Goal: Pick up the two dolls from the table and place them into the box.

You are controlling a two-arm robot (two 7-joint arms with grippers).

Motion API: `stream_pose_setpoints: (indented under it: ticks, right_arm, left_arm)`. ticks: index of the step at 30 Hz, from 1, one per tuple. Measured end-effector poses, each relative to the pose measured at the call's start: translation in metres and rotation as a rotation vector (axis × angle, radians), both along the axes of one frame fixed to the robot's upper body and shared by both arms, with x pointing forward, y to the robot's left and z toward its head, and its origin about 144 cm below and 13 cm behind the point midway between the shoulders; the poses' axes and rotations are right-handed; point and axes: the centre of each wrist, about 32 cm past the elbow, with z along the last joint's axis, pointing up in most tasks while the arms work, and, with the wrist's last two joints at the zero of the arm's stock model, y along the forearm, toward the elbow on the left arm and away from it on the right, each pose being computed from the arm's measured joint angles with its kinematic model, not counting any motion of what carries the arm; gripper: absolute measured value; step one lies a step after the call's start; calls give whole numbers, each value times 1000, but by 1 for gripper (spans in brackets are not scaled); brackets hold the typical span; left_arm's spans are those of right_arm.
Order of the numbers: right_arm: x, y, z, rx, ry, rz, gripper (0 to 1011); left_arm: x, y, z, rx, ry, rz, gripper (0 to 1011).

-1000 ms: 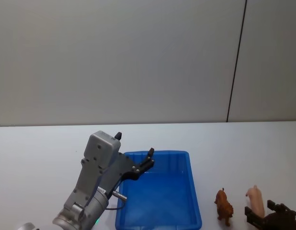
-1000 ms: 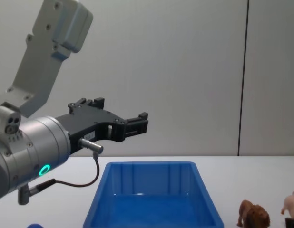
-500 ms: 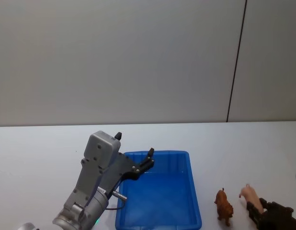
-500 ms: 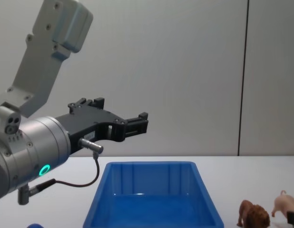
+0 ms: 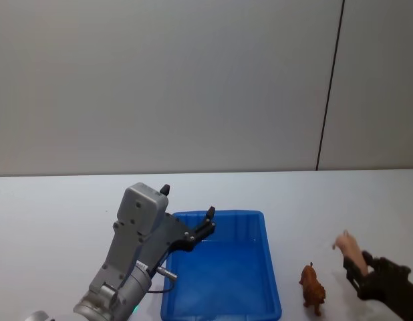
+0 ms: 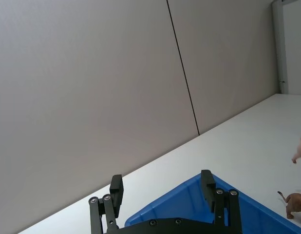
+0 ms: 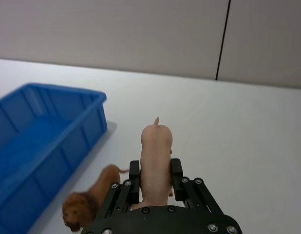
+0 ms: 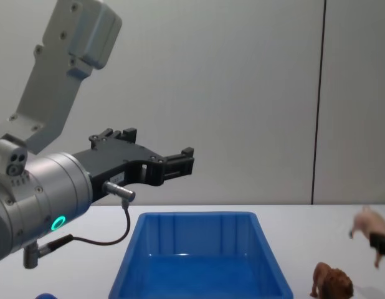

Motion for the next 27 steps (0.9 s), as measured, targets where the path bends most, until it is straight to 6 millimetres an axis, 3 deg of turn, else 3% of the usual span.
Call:
stream_pose_setpoints:
  ticks: [15,27]
  right_arm:
    - [14,17,39,40,-95,138,362]
    - [40,56,55,45,-19,302,361]
  left_arm:
    - [0,0,0,0,0,0,1001]
    - [0,0,0,0,0,0,1001]
